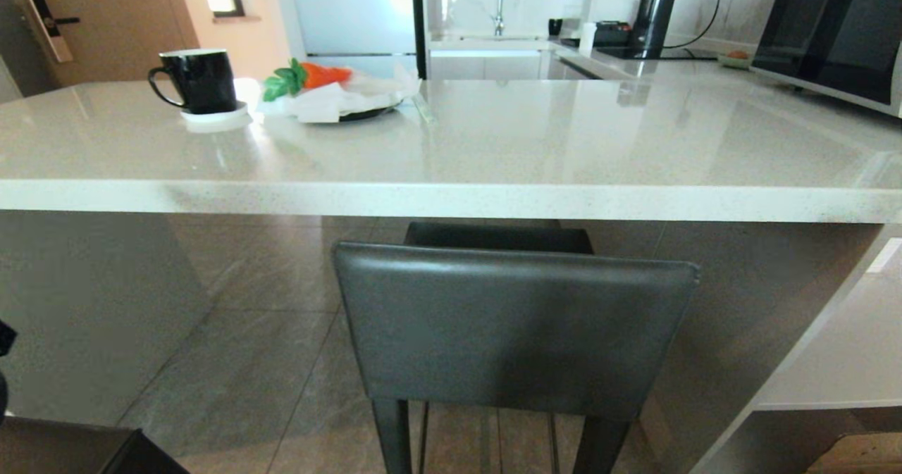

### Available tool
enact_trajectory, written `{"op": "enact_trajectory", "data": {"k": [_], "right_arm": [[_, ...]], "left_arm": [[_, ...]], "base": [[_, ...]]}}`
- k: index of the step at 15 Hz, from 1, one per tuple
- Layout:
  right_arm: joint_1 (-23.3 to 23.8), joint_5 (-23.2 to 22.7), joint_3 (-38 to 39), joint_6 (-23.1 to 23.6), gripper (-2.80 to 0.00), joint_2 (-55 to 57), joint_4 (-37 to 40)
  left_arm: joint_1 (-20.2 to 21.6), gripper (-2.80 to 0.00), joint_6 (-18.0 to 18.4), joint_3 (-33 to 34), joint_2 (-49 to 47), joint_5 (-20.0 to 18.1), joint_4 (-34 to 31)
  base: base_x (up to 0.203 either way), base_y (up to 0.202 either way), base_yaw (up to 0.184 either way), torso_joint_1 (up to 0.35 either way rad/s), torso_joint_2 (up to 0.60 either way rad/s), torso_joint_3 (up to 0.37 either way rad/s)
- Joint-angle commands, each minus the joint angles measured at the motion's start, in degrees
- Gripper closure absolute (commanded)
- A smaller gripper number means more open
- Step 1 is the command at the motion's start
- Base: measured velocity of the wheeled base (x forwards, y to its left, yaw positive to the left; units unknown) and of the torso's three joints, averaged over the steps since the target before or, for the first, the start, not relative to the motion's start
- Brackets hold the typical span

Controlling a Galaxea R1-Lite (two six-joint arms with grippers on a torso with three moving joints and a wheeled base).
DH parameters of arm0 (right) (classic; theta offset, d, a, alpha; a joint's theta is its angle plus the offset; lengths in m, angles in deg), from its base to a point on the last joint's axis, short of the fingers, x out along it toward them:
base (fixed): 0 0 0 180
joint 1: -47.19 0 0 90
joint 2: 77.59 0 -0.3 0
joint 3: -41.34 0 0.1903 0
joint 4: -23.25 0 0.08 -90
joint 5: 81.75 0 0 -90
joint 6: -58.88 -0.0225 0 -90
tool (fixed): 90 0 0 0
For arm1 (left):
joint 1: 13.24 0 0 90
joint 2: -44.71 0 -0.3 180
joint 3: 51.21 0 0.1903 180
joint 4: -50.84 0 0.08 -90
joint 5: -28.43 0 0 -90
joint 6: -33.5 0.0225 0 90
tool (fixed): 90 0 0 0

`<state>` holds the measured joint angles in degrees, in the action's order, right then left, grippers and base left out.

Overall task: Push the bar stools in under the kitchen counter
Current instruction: Push the gray chair back under the dining table

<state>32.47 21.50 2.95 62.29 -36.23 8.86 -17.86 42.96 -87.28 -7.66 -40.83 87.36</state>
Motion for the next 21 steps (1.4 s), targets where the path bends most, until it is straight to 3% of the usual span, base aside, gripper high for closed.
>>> {"op": "enact_trajectory", "data": {"k": [1, 4, 8, 10, 12, 13, 14, 15, 17, 19, 21], "right_arm": [[3.8, 0.0, -4.2, 0.1, 0.00, -13.6, 15.7], [10.5, -1.4, -8.2, 0.9, 0.00, -24.7, 28.5], [14.2, -5.0, -9.3, 3.5, 0.00, -40.0, 42.8], [14.8, -6.9, -8.3, 3.4, 0.00, -41.3, 46.2], [14.9, -14.7, -5.1, 3.5, 0.00, -41.3, 46.1], [14.9, -16.5, -2.7, 3.7, 0.00, -41.3, 46.0], [14.9, -17.2, 0.4, 4.2, 0.00, -41.3, 45.3], [14.9, -17.3, 4.4, 4.5, 0.00, -41.3, 43.9], [14.9, -16.9, 14.2, 4.4, 0.00, -41.3, 40.6], [14.9, -16.2, 15.4, 2.9, 0.00, -41.3, 40.7], [14.8, -15.8, 14.0, 2.2, 0.00, -41.3, 40.8]], "left_arm": [[3.9, 0.00, 1.0, -1.7, 12.2, -1.3, -6.3], [5.6, 0.00, 3.5, -2.8, 24.5, -5.6, -17.2], [5.5, 0.00, 3.9, -2.4, 43.9, -8.6, -36.0], [5.1, 0.00, 3.8, -0.2, 51.6, -10.8, -47.2], [4.8, 0.00, 3.7, 6.9, 52.5, -12.8, -48.4], [4.8, 0.00, 3.6, 10.3, 52.4, -14.4, -48.6], [4.7, 0.00, 2.3, 12.4, 52.3, -15.6, -48.7], [4.6, 0.00, -1.1, 12.3, 52.2, -16.1, -49.7], [4.6, 0.00, -3.4, 10.7, 52.3, -17.1, -56.0], [4.6, 0.00, -3.8, 12.2, 52.2, -21.3, -57.8], [4.6, 0.00, -4.3, 12.6, 52.3, -22.2, -59.9]], "base": [[0.000, 0.000, 0.000, 0.000, 0.00, 0.000], [0.000, 0.000, 0.000, 0.000, 0.00, 0.000], [0.000, 0.000, 0.000, 0.000, 0.00, 0.000], [0.000, 0.000, 0.000, 0.000, 0.00, 0.000], [0.000, 0.000, 0.000, 0.000, 0.00, 0.000], [0.000, 0.000, 0.000, 0.000, 0.00, 0.000], [0.000, 0.000, 0.000, 0.000, 0.00, 0.000], [0.000, 0.000, 0.000, 0.000, 0.00, 0.000], [0.000, 0.000, 0.000, 0.000, 0.00, 0.000], [0.000, 0.000, 0.000, 0.000, 0.00, 0.000], [0.000, 0.000, 0.000, 0.000, 0.00, 0.000]]}}
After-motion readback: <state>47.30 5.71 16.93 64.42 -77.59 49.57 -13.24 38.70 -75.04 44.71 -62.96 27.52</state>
